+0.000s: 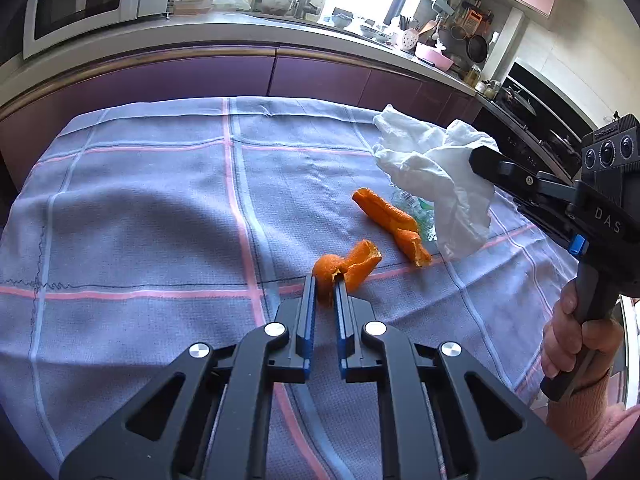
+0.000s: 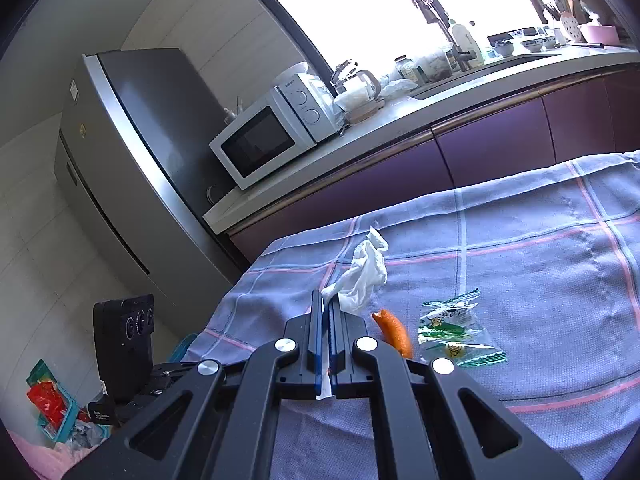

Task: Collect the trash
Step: 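Grasp the orange peel with the left tool while the right tool holds the tissue, then carry the orange peel and tissue toward the teal bin with both tools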

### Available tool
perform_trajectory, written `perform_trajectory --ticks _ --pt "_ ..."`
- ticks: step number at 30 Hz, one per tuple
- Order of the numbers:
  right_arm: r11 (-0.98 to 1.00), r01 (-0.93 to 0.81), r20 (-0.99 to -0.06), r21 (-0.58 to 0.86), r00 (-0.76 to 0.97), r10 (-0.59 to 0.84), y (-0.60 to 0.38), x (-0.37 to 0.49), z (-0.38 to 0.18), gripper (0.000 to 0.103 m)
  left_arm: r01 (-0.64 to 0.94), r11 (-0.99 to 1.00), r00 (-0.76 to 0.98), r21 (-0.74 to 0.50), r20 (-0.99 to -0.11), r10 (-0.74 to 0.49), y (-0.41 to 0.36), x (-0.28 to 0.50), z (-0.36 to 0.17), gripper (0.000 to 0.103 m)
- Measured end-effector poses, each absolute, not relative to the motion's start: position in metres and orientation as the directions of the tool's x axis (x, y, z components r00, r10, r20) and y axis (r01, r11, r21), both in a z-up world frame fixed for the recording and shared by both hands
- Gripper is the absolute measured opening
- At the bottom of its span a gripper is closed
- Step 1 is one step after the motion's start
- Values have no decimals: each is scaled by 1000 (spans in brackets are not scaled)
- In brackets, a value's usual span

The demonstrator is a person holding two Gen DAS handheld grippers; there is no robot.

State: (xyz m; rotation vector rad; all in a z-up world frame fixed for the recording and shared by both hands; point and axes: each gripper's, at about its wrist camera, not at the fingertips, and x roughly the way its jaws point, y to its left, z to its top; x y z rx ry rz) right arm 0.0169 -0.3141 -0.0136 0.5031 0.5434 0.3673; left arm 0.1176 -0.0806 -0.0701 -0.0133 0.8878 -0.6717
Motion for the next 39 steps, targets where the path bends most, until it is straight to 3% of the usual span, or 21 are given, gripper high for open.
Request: perform_trajectory --ticks 39 --pt "750 -373 -398 546 673 624 -215 10 -11 2 393 885 615 -248 -644 -454 52 51 -30 8"
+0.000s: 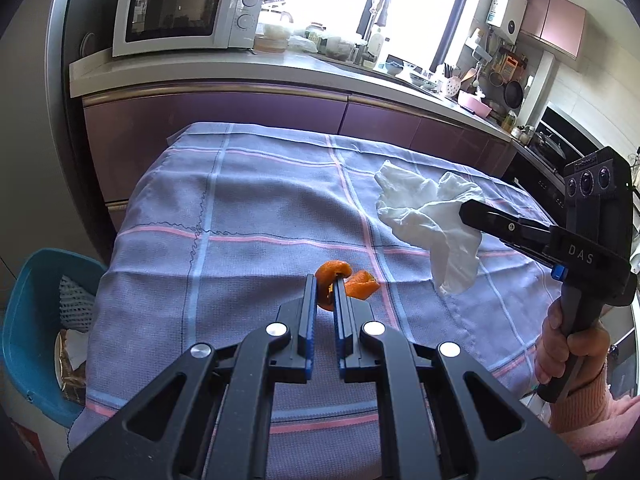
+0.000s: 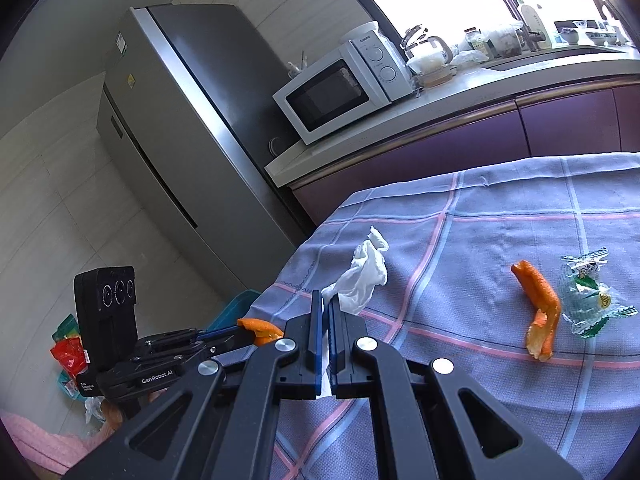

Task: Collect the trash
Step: 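Carry the orange peel and tissue toward the teal bin with both tools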

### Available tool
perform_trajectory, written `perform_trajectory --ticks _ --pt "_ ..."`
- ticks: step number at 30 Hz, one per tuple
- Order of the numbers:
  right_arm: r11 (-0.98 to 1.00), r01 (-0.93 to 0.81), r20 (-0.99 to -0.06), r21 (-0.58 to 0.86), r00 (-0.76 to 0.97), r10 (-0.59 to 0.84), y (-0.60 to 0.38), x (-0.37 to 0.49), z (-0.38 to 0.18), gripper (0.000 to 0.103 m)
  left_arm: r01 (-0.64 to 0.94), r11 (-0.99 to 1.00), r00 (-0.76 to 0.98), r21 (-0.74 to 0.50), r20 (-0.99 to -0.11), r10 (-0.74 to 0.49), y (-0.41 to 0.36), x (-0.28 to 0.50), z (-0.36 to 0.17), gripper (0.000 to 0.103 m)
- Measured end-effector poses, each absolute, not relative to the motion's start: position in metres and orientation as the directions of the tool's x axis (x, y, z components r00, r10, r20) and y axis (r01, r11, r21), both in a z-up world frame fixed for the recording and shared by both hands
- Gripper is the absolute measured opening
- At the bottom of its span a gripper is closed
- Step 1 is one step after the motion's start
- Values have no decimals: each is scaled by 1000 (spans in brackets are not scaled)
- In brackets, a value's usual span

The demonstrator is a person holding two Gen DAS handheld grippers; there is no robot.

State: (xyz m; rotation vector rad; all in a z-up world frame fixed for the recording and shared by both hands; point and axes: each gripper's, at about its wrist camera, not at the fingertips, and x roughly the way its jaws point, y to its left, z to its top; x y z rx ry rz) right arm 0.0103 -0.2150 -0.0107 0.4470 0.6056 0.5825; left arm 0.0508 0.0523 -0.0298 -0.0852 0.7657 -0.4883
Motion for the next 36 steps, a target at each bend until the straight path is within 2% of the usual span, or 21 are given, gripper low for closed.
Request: perform_trajectory --ticks 36 --pt "677 -506 -421 534 535 732 -129 27 -12 2 213 942 708 -259 -623 -331 146 24 -18 8"
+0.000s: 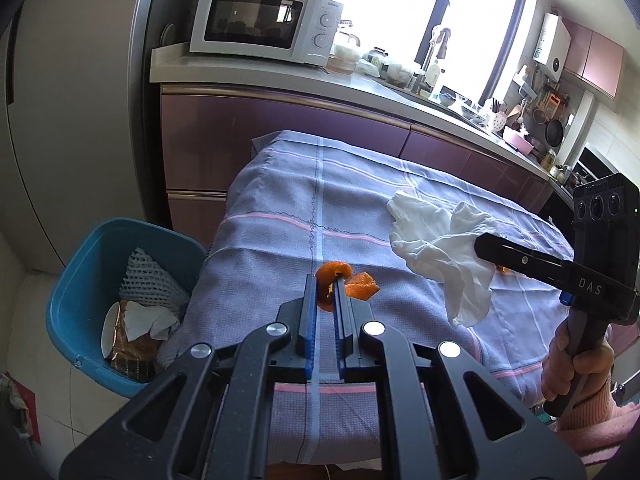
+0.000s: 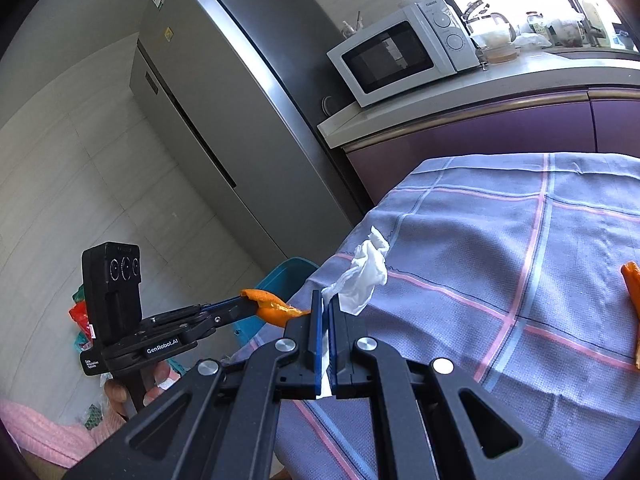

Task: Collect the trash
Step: 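Carry the orange peel and tissue toward the teal bin with both tools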

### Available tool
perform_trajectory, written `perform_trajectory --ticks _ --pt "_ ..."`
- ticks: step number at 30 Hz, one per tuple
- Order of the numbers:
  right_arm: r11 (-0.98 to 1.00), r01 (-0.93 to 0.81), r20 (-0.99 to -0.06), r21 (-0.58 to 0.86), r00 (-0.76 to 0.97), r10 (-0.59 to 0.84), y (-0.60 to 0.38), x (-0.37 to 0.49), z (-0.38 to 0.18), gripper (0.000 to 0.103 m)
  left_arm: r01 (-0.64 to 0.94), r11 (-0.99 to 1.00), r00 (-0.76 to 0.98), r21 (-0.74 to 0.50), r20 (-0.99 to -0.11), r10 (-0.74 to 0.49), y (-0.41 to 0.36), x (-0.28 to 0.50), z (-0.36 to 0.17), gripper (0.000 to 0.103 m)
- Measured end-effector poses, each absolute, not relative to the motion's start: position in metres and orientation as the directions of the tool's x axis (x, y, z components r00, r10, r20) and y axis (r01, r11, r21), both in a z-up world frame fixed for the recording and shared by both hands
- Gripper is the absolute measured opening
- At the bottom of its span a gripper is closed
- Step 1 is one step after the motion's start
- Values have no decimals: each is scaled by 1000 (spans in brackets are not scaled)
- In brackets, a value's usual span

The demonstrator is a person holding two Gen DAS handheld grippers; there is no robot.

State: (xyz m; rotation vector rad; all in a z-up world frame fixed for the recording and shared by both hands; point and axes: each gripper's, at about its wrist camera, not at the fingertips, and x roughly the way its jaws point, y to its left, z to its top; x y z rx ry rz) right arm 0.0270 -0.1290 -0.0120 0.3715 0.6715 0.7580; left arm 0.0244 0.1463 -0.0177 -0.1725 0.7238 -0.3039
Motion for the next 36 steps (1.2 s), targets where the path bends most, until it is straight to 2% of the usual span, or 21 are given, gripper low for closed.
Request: perform_trajectory --ticks 19,36 --pt "590 -610 -428 529 409 806 -60 44 -13 2 34 968 784 -249 -594 -180 227 17 -3 8" --pt "527 -669 -450 524 307 838 2 54 -10 2 -95 962 774 -258 -627 -91 275 18 -27 8"
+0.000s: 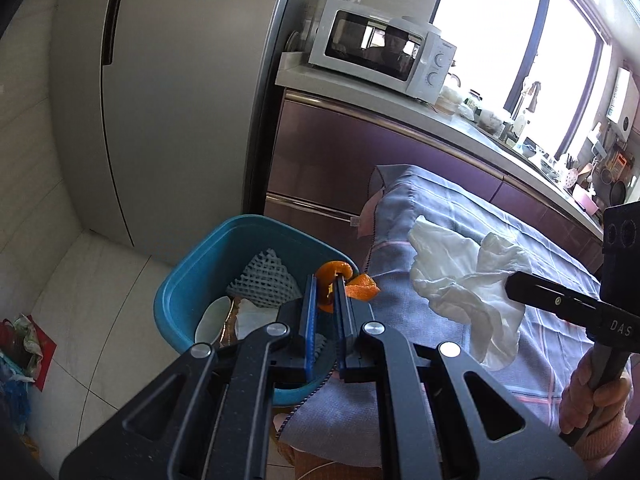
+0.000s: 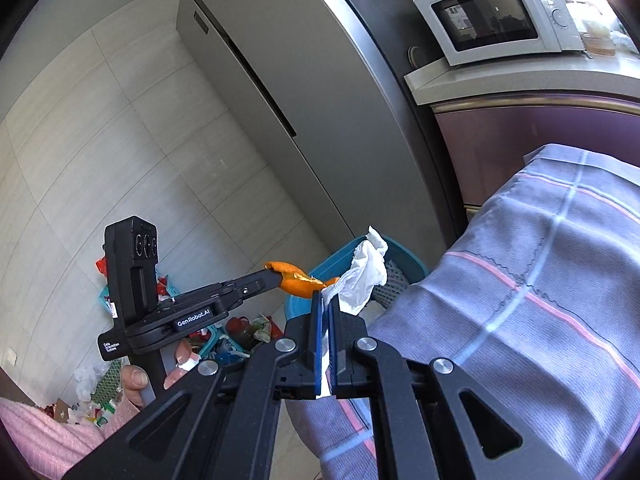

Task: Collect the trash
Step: 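Carry the orange peel and tissue toward the teal bin with both tools, then open both tools over the teal bin to drop the peel and tissue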

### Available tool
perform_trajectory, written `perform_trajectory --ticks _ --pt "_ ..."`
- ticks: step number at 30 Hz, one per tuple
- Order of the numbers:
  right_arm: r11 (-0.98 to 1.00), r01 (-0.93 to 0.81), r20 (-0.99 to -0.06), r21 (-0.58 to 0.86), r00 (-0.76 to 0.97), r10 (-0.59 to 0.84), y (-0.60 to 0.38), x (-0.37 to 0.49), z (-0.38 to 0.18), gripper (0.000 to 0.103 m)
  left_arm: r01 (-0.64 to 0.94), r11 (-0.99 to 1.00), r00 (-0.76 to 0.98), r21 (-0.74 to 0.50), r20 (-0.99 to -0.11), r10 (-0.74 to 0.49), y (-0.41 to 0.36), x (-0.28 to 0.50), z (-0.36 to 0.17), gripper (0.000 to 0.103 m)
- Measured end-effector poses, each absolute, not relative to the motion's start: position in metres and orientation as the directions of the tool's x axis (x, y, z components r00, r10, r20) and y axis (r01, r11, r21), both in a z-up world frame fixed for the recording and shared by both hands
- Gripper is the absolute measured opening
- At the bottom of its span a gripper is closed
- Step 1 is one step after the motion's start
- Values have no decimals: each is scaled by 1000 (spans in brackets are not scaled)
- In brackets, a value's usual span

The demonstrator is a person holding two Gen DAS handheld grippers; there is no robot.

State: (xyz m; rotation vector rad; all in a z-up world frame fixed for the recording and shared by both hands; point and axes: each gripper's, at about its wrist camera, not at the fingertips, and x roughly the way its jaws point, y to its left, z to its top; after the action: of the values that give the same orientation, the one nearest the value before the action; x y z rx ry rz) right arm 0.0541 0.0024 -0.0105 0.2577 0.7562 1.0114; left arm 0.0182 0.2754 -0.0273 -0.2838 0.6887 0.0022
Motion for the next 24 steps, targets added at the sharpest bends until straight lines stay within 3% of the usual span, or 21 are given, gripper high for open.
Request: perform_trajectory --ticks 24 --pt "561 -630 -544 537 249 801 55 74 -34 2 -195 941 699 -276 -712 -64 302 52 -85 8"
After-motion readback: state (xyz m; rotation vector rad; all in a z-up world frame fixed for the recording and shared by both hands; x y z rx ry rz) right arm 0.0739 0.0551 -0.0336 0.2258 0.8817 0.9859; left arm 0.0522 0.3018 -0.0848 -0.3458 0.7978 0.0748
